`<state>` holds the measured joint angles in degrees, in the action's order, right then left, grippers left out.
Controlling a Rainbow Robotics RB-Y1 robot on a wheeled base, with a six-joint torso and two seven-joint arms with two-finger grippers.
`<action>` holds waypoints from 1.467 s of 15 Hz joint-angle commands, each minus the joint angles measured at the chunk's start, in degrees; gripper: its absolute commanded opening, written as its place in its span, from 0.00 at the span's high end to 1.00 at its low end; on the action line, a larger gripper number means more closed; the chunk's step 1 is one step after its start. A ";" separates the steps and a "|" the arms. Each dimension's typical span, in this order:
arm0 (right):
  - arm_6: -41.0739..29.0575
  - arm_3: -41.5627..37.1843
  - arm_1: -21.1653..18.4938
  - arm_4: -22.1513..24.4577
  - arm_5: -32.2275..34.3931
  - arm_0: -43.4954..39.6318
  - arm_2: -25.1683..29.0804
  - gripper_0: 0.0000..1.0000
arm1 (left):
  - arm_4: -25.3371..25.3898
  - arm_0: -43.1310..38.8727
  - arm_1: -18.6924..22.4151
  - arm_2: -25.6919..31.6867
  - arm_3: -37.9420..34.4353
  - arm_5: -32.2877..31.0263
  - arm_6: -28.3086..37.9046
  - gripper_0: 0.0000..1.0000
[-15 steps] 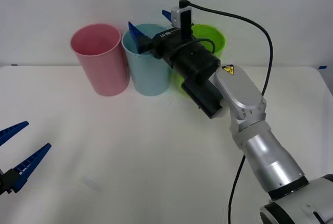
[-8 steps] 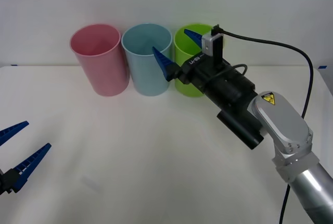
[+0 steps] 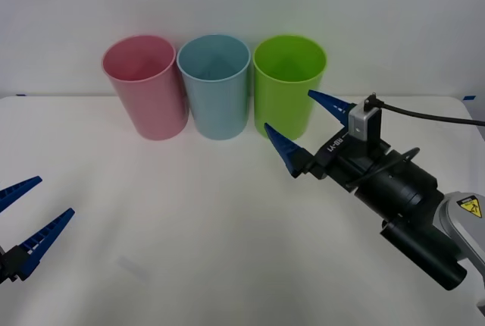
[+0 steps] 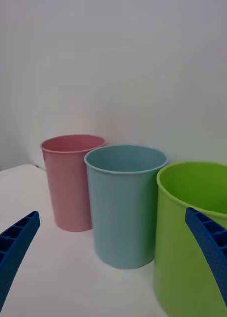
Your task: Grasp the object on the table and drop it into the matching bin: aluminum can to the light blue bin, PET bottle to the pink bin.
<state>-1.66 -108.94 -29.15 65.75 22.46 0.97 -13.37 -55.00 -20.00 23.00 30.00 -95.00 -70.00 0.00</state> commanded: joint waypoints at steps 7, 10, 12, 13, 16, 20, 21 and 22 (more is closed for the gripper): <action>2.18 -0.74 0.06 -1.94 18.50 -10.99 14.78 0.00 | 0.00 0.00 0.00 0.00 0.00 0.00 0.00 0.00; 3.06 -0.74 0.06 -3.53 23.24 -14.77 19.52 0.00 | 0.00 0.00 0.00 0.00 0.00 0.00 0.00 0.00; 3.50 -0.74 0.06 -4.93 25.62 -17.84 22.16 0.00 | 0.00 0.00 0.00 0.00 0.00 0.00 0.00 0.00; 3.77 -0.74 0.06 -5.55 26.15 -19.07 23.21 0.00 | 0.00 0.00 0.00 0.00 0.00 0.00 0.00 0.00; 4.64 -0.74 0.06 -7.66 27.46 -23.03 25.59 0.00 | 0.00 0.00 0.00 0.00 0.00 0.00 0.00 0.00; 6.05 -0.74 0.06 -9.85 29.92 -27.60 28.93 0.00 | 0.00 0.00 0.00 0.00 0.00 0.00 0.00 0.00; 6.31 -0.74 0.06 -10.47 30.72 -28.39 29.72 0.00 | 0.00 0.00 0.00 0.00 0.00 0.00 0.00 0.00; 6.58 -0.22 0.41 -10.91 32.91 -29.01 30.95 0.00 | 0.00 0.00 0.00 0.00 0.00 0.00 0.00 0.00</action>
<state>4.72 -109.53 -28.96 55.19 53.90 -27.56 16.75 -55.00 -20.00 23.00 30.00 -95.00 -70.00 0.00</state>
